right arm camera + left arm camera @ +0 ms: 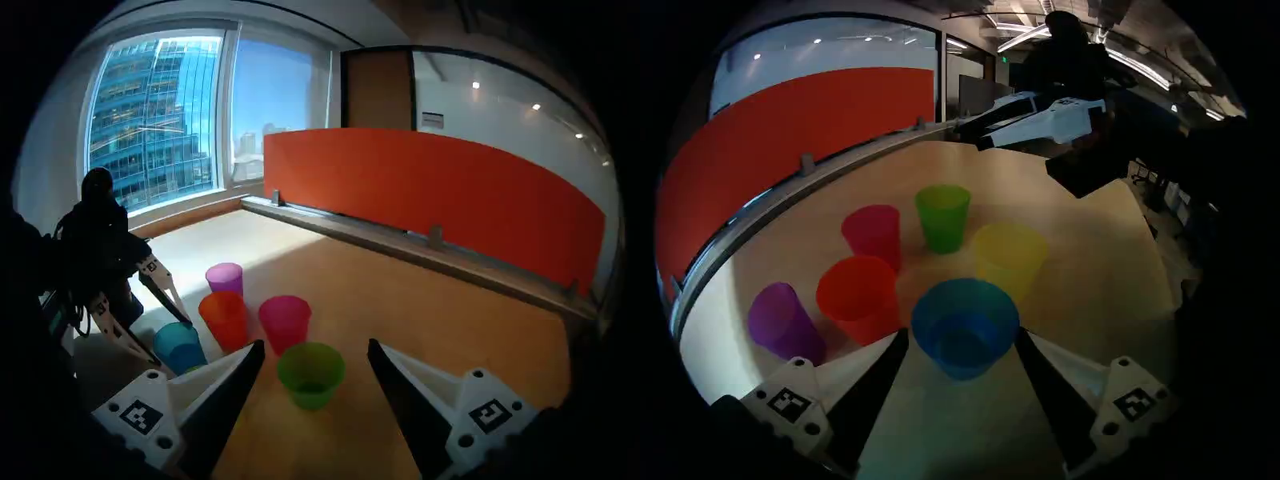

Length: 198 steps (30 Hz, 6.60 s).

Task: Pour water

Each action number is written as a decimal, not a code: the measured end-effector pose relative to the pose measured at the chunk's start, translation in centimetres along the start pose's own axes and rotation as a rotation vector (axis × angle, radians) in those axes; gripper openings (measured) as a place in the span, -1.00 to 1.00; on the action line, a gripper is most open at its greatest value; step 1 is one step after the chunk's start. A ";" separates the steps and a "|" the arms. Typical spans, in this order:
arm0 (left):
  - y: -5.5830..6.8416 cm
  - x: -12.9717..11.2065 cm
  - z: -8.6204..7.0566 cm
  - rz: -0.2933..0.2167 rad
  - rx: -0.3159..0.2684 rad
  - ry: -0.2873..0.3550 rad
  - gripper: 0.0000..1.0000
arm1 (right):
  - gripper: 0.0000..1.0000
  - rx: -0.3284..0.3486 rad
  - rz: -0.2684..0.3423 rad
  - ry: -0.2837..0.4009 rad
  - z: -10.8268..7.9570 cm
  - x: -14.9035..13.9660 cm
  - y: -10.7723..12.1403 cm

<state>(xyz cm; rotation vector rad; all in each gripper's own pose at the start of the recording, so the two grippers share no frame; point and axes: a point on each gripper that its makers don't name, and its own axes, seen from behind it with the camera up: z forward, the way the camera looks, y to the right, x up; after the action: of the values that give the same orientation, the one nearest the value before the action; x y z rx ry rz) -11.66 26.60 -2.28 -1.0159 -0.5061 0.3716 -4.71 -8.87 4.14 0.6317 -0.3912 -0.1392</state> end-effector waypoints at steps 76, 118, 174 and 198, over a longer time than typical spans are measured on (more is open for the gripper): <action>-5.1 4.0 -5.7 -0.115 0.128 0.194 0.78 | 0.94 0.022 -0.005 -0.205 7.1 -8.2 -0.8; -6.1 11.3 -14.3 -0.111 0.273 0.433 0.78 | 0.83 -0.038 -0.045 0.254 -1.7 8.6 -4.0; -7.0 17.8 -18.7 0.087 0.405 0.518 0.78 | 0.82 0.145 -0.080 0.342 -1.2 12.0 -11.2; -5.0 21.7 -20.4 0.419 0.537 0.453 0.76 | 0.81 0.292 -0.114 0.325 0.3 11.4 -17.6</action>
<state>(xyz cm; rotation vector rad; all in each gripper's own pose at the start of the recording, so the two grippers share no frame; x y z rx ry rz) 18.01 21.00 -1.79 -0.6411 0.2201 0.5914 5.49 -25.91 -2.60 0.9491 -0.0598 -0.0860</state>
